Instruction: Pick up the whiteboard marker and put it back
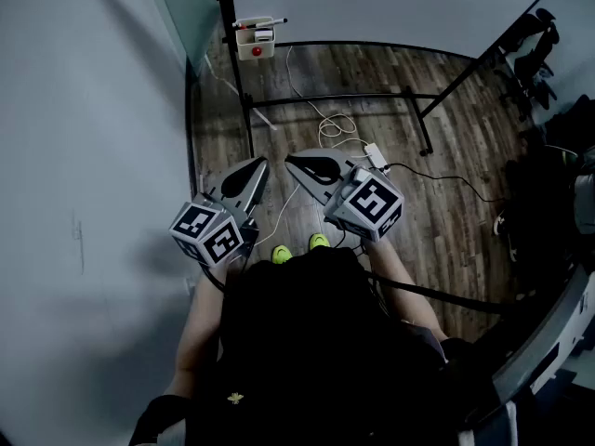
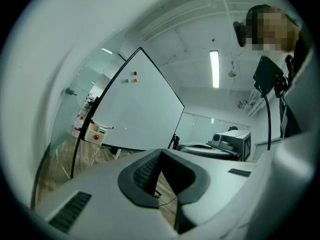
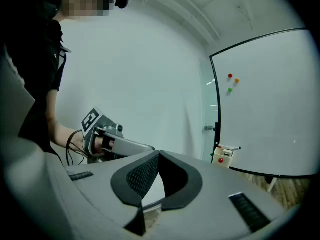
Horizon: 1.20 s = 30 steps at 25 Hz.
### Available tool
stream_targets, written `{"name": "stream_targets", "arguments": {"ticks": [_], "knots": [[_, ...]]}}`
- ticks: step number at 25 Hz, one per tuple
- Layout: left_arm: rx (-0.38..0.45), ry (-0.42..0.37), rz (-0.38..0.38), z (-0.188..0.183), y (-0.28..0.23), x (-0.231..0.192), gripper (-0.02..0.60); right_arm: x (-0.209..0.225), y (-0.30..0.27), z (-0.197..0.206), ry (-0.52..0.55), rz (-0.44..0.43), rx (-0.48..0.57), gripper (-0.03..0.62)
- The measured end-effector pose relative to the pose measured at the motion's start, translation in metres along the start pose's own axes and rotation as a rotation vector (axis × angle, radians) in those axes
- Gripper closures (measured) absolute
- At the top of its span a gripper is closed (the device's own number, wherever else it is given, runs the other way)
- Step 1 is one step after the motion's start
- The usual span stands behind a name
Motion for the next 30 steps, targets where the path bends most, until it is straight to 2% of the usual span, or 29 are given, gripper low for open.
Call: {"name": "stream_targets", "arguments": {"ticks": [7, 19, 30], "knots": [[0.000, 0.009, 0.000, 0.003, 0.004, -0.001, 0.549, 0.000, -0.001, 0.000, -0.058, 0.000, 0.025, 0.594], [-0.017, 0.052, -0.010, 0.017, 0.006, -0.011, 0.550, 0.012, 0.006, 0.016, -0.106, 0.081, -0.021, 0.594], [-0.034, 0.060, -0.029, 0.017, -0.013, -0.018, 0.549, 0.036, 0.002, 0.028, -0.122, 0.058, -0.031, 0.594]]}}
Point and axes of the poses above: the fingertips, and each gripper's own axes: y backward along the fingers, x to its right, z out of its underside, the point moved 10 cm from there along y, backward along the fingers, and after that the axes turned 11 degrees about -x, right-handed, at the moved point
